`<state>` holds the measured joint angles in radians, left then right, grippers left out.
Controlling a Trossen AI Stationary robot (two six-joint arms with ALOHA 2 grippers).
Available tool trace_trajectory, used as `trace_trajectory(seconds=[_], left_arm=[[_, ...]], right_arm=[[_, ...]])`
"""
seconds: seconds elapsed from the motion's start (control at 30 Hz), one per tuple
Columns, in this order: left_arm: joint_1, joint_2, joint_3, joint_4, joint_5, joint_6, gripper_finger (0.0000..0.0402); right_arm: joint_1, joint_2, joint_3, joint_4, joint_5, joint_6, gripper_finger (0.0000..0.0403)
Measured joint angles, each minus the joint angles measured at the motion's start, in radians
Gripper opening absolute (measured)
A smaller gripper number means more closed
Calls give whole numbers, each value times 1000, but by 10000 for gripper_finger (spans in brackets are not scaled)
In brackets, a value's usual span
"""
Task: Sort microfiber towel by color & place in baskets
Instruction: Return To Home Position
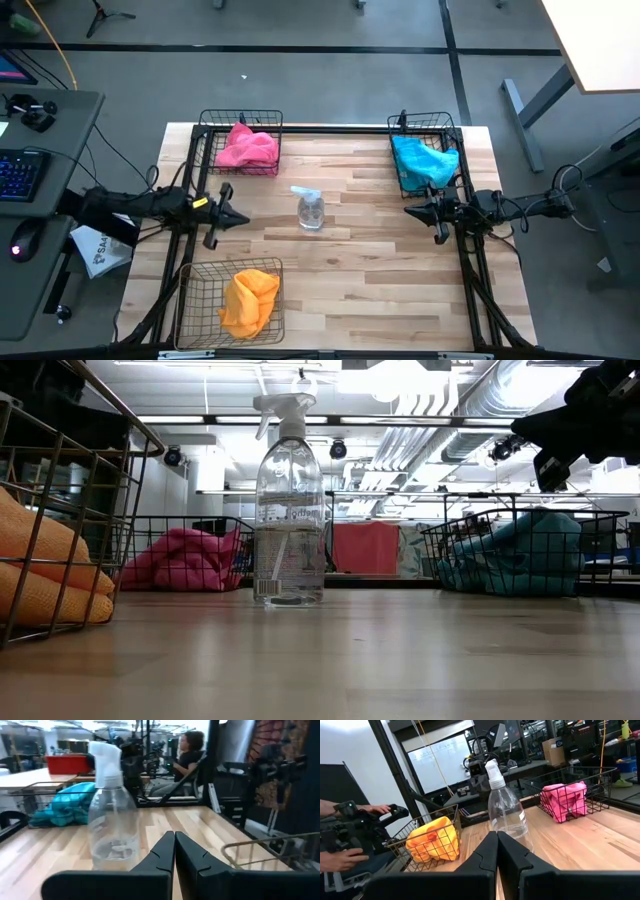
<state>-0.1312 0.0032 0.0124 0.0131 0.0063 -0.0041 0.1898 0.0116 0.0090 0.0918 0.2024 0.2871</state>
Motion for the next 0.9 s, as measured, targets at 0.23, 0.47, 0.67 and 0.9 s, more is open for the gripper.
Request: trace_trajectory(seconds=[0.23,0.47,0.67,0.9], left_arm=[[0,0,0,0,-2,-202,1],[21,0,0,1,-3,-256,1],[22,16,0,1,-3,-255,1],[22,16,0,-1,-3,-255,1]], right_arm=[[0,0,0,-2,0,0,0],[0,0,0,-2,0,0,0],[0,0,0,-2,0,0,0],[0,0,0,-2,0,0,0]])
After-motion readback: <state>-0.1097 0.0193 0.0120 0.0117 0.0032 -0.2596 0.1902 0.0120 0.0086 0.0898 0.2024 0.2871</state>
